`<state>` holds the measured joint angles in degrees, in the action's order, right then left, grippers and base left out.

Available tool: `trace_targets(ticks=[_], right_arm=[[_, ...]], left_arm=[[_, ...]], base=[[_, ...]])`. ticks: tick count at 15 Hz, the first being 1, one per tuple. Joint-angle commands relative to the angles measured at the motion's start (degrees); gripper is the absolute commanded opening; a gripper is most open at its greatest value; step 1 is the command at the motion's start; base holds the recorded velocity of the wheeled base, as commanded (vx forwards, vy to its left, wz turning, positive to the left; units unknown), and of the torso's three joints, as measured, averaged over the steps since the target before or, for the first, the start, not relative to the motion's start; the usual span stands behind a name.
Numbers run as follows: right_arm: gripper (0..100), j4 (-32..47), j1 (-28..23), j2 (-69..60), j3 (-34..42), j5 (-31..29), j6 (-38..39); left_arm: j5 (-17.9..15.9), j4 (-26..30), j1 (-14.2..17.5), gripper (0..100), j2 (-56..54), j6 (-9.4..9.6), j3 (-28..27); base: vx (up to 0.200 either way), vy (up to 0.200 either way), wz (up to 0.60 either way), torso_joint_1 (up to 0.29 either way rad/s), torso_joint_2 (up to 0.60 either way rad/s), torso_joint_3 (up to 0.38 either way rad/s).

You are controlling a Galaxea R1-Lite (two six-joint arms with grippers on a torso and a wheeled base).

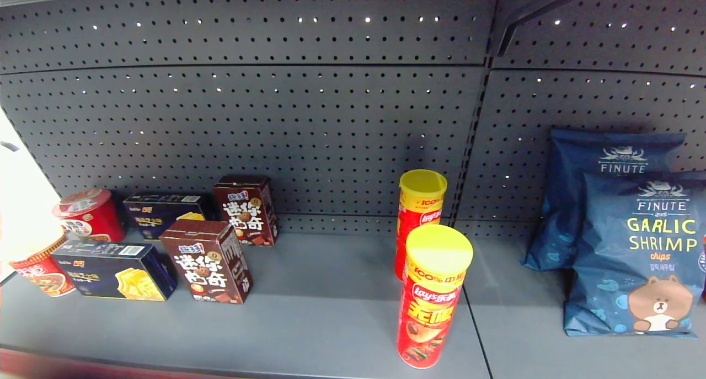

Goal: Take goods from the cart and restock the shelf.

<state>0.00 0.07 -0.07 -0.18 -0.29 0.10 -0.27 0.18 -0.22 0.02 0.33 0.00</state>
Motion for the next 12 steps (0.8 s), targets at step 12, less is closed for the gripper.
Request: trace_targets(ticks=[12], right_arm=[[100, 0.0, 0.01, 0.07, 0.01, 0.12, -0.01]], left_arm=[[0.0, -0.01, 0.04, 100, -0.02, 0.02, 0.0]], base=[[0.0, 0.0, 0.0, 0.0, 0.0, 0.0]])
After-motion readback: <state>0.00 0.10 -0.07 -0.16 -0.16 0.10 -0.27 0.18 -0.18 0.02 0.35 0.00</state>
